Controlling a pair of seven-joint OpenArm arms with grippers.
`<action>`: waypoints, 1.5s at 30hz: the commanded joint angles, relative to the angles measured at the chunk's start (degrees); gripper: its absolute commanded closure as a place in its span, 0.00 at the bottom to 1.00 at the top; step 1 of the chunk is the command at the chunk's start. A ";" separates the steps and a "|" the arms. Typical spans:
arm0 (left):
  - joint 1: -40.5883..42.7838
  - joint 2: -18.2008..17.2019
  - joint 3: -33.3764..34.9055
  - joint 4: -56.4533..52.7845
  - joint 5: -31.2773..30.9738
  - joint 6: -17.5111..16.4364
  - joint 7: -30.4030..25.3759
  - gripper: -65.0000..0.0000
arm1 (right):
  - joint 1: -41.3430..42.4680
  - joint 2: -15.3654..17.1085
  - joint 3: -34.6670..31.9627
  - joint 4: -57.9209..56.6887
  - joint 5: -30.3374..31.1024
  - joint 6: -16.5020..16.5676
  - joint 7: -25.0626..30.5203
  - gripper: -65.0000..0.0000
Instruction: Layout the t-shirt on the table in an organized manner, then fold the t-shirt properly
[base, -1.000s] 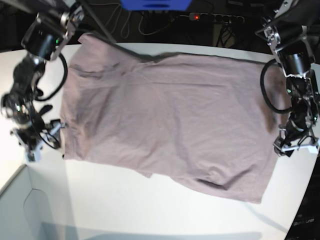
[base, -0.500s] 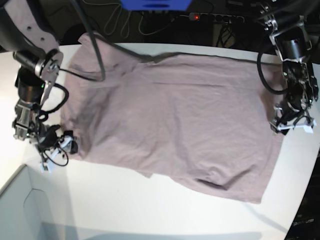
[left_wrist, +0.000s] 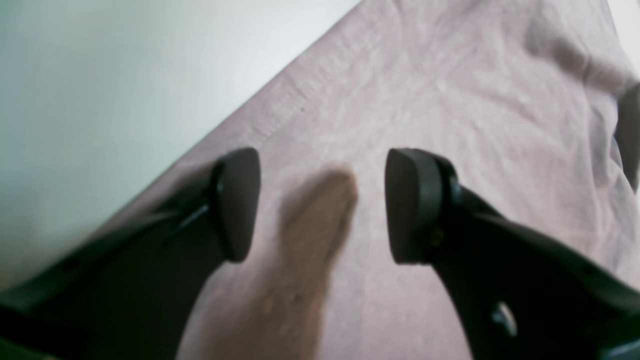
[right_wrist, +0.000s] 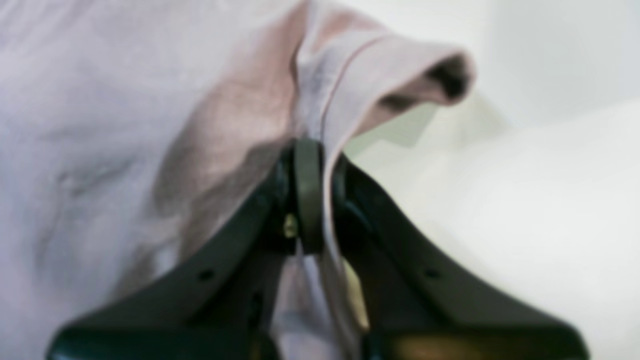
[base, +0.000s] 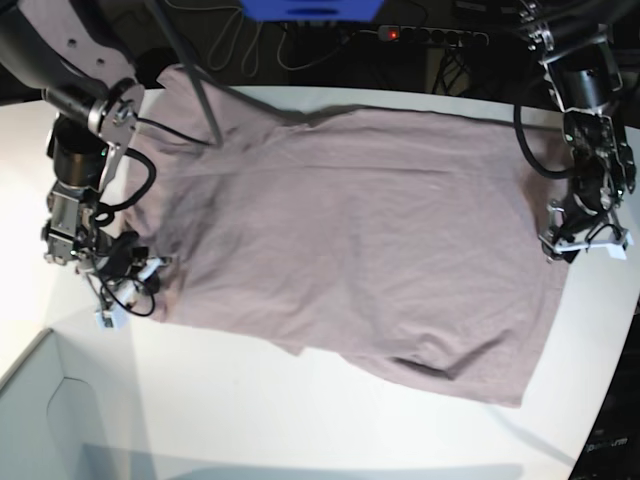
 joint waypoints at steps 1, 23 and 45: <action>-0.24 0.06 -0.23 0.55 -0.03 0.32 0.75 0.41 | 1.19 0.54 0.09 3.85 1.21 0.28 2.07 1.00; 1.35 0.15 -0.40 0.55 -0.47 0.41 0.75 0.41 | -49.62 -4.20 -34.63 63.46 0.95 0.28 2.42 1.00; 1.35 0.23 -0.40 0.55 -0.56 0.41 0.75 0.41 | -38.46 -9.92 -27.42 67.33 0.86 0.28 -7.95 0.36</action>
